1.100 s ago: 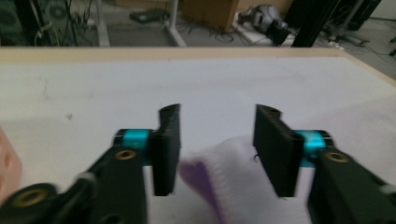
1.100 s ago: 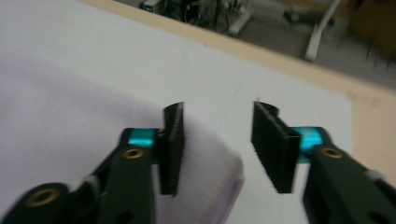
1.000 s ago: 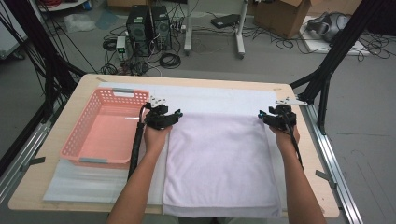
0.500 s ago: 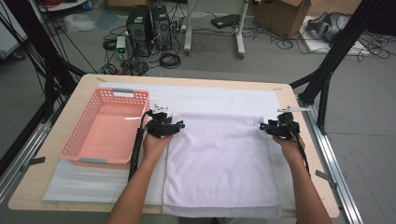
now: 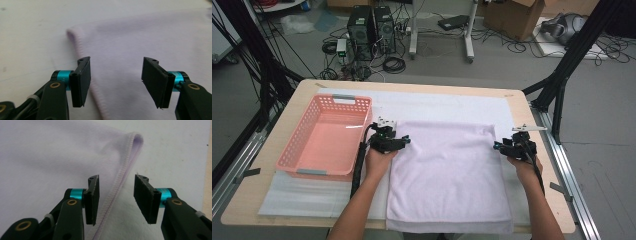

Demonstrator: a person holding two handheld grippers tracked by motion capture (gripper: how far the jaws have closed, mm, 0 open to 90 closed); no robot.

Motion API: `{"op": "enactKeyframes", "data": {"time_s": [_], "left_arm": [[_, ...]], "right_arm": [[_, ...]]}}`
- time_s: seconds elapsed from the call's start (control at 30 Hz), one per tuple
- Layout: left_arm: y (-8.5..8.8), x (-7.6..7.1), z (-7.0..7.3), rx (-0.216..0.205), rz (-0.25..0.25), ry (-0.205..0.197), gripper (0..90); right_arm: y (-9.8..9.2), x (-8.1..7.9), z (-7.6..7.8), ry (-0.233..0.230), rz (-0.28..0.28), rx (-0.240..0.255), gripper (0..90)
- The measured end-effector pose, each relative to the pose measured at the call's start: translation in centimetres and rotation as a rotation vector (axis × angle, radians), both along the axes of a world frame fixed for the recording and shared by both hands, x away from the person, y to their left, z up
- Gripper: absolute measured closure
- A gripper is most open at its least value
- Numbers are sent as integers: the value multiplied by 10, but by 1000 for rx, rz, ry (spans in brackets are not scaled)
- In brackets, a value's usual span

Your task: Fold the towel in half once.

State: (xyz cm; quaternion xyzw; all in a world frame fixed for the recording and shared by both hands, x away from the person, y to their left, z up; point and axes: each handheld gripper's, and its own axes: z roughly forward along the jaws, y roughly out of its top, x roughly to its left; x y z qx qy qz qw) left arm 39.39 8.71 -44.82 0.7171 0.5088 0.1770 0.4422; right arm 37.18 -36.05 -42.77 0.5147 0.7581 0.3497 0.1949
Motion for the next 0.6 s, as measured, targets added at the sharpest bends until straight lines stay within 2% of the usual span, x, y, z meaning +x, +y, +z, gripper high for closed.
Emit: {"op": "enactKeyframes", "data": {"time_s": [0.07,0.17,0.23,0.27,0.33,0.37,0.4,0.43,0.47,0.5,0.53,0.57,0.6], "left_arm": [[2,6,-1,-25,58,-24,359],[1,18,-2,-21,57,6,356],[-2,25,-4,-6,57,47,370],[-2,26,-3,-6,56,37,381],[-4,28,-4,5,59,43,441],[-5,28,-4,21,62,40,477],[-7,27,-3,44,72,34,513],[-8,27,-3,60,77,27,572],[-9,27,-3,65,59,25,638],[-10,27,-4,49,-5,25,814],[-12,26,-3,76,-10,14,842],[-11,27,-3,61,-7,21,848],[-7,29,-3,27,-4,43,852]], "right_arm": [[1,7,-2,-6,-20,-2,512],[2,20,-6,1,-57,18,480],[5,29,-9,12,-68,30,490],[8,32,-10,15,-64,30,499],[14,38,-11,22,-58,-1,515],[17,41,-13,30,-56,-28,541],[19,42,-14,27,-63,-33,565],[20,42,-15,27,-79,-19,607],[19,42,-15,26,-87,-9,678],[18,42,-15,34,-87,19,800],[17,42,-16,46,-77,60,828],[17,42,-16,47,-79,63,842],[17,42,-15,48,-77,62,850]]}}
